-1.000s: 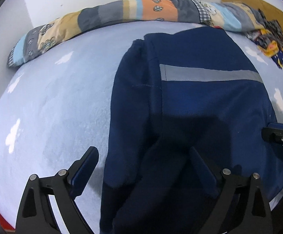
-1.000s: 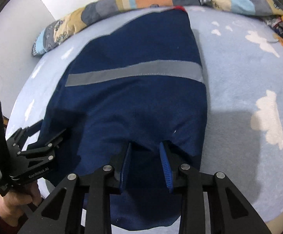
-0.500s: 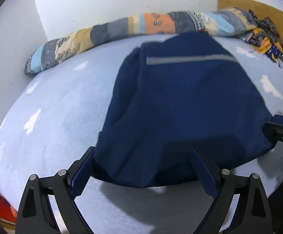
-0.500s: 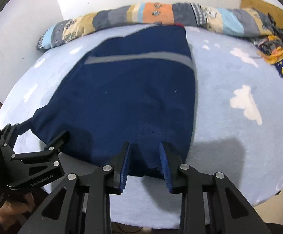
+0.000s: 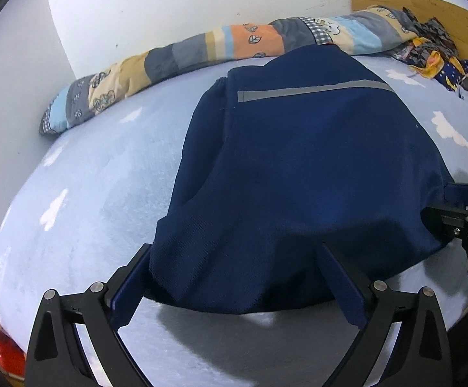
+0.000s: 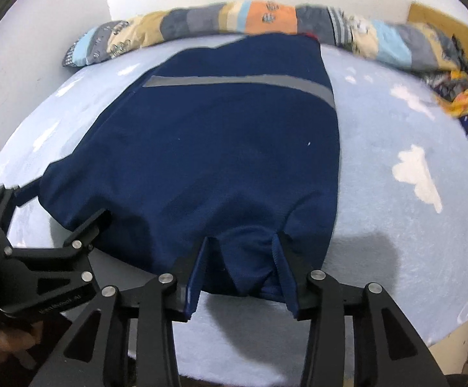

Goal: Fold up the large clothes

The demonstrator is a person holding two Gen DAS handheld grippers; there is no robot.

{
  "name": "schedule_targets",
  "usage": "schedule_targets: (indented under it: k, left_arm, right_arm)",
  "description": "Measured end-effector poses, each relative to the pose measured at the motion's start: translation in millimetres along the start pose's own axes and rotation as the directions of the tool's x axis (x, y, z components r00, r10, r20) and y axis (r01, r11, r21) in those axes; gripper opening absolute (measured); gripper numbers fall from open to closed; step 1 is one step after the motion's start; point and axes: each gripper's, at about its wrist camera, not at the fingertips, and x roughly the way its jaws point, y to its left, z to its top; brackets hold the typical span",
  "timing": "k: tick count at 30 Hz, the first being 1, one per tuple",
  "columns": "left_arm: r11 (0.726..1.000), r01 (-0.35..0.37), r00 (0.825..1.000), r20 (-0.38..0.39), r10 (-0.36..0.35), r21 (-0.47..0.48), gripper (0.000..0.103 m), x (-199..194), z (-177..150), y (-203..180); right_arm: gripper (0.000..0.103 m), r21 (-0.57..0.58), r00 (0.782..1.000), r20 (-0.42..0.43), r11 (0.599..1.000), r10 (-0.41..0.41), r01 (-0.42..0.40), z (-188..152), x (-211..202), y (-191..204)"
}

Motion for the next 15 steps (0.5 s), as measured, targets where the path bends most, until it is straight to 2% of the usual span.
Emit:
schedule_targets:
  k: [4, 11, 15]
  left_arm:
    - [1.0, -0.006, 1.0, 0.003, 0.006, -0.015, 0.101, 1, -4, 0]
    - [0.999, -0.012, 1.0, 0.003, 0.013, -0.033, 0.103, 3, -2, 2]
    - [0.999, -0.019, 1.0, 0.007, 0.019, -0.035, 0.103, 3, -2, 2]
  right_arm:
    - [0.044, -0.076, 0.998, 0.044, 0.996, -0.05, 0.053, -7, -2, 11]
    - [0.044, -0.057, 0.995, 0.097, 0.998, -0.022, 0.028, -11, -11, 5]
    - [0.046, 0.012, 0.991, 0.135, 1.0, 0.011, -0.013, -11, -28, -5]
